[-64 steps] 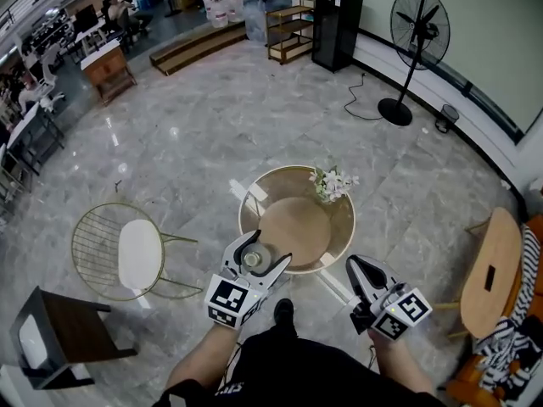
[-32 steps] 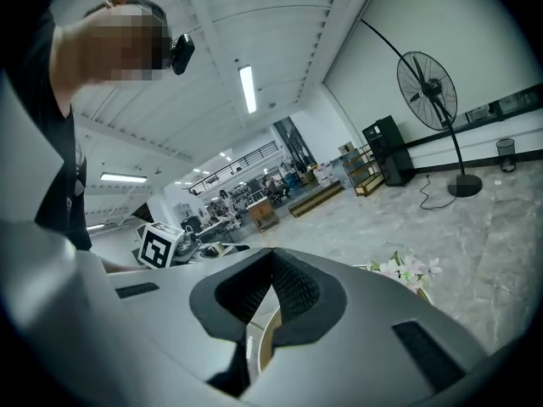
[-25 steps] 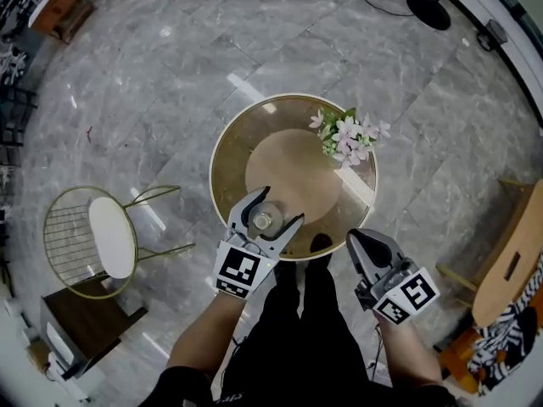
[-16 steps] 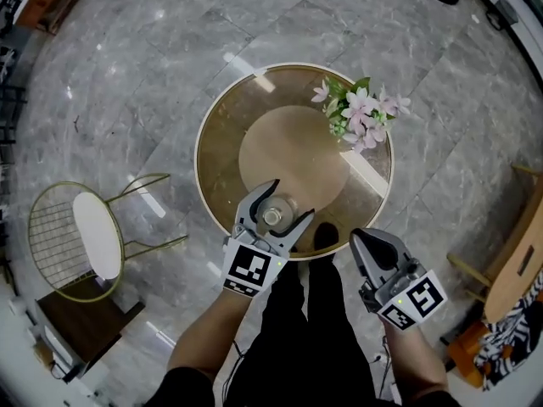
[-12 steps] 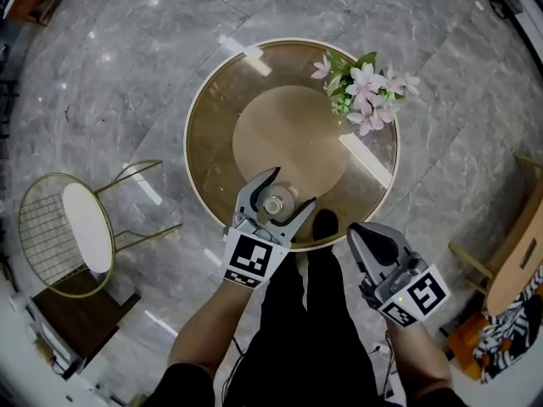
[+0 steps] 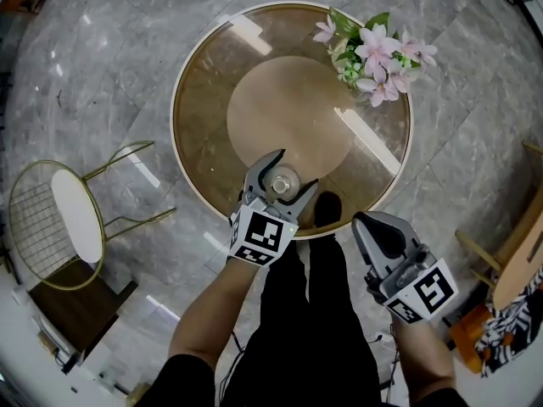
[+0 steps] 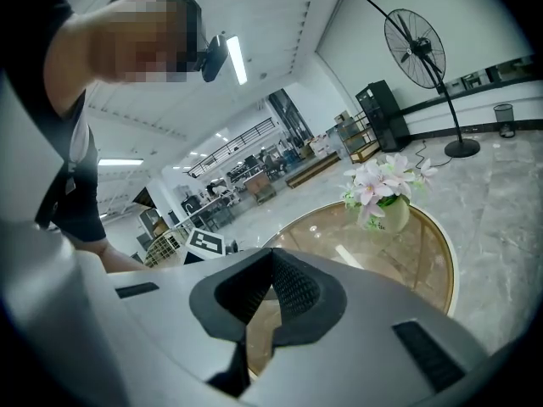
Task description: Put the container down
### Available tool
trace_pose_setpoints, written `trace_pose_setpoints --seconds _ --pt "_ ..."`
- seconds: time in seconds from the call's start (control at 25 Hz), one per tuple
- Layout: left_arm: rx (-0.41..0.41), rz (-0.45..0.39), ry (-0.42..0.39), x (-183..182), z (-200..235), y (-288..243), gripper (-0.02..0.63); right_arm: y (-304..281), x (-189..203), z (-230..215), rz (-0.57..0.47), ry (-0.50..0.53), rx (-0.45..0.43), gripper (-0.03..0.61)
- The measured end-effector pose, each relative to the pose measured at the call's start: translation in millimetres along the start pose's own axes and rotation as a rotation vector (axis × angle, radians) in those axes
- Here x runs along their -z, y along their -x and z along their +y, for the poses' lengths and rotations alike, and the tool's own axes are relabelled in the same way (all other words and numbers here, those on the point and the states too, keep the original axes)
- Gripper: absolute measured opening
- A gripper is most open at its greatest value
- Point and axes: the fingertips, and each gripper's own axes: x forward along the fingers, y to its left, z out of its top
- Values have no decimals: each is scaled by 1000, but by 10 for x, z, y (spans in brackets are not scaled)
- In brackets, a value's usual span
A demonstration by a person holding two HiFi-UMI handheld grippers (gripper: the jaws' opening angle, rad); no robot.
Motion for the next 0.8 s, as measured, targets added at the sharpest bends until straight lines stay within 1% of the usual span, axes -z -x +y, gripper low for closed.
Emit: trace_pose_setpoints --seconds 0.36,0.8 --pt "29 48 -52 252 -125 -274 348 129 187 15 19 -16 14 15" --pt "50 79 -104 379 -174 -452 348 241 212 53 -29 -34 47 15"
